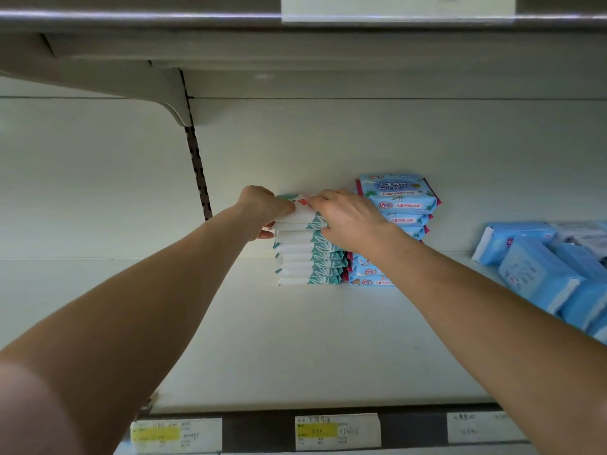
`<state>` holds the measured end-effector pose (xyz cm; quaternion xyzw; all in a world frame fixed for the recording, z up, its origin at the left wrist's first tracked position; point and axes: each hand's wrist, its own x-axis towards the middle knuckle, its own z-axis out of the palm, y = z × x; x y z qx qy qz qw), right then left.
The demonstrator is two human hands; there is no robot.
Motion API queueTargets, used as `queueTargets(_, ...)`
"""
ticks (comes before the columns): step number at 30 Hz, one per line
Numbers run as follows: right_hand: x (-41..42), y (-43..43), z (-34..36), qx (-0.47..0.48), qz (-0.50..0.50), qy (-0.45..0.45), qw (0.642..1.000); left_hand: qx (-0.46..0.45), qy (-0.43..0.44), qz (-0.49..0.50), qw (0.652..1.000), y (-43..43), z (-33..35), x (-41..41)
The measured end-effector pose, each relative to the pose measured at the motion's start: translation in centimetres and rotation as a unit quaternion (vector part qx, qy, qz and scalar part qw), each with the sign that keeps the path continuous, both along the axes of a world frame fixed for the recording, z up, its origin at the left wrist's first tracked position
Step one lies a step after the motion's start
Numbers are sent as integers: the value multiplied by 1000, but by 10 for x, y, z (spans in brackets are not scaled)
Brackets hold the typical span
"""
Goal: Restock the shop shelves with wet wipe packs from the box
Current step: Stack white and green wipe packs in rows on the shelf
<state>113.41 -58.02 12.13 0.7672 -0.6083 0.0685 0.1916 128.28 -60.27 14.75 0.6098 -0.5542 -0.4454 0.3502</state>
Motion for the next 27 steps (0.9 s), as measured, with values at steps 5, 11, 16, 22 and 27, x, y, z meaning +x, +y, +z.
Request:
queueTargets(5, -4, 11, 10, -33, -29, 39, 998, -34, -17, -26, 999, -5, -6, 2)
queueTargets(11, -6, 13, 14, -28, -61, 30, 997, -138, -149, -92, 975, -5, -16, -11)
queueTargets(16, -5, 15, 11, -35, -75, 34, 996, -182, -215, -74, 957, -7, -20, -13)
queueTargets(22, 2, 17, 9, -45, -73, 40, 996, -211, -341, -94, 911, -6, -24, -12)
queueTargets(27, 8, 16, 8, -37, -91, 32, 995, -235, -378, -80, 892, -5, -31, -12)
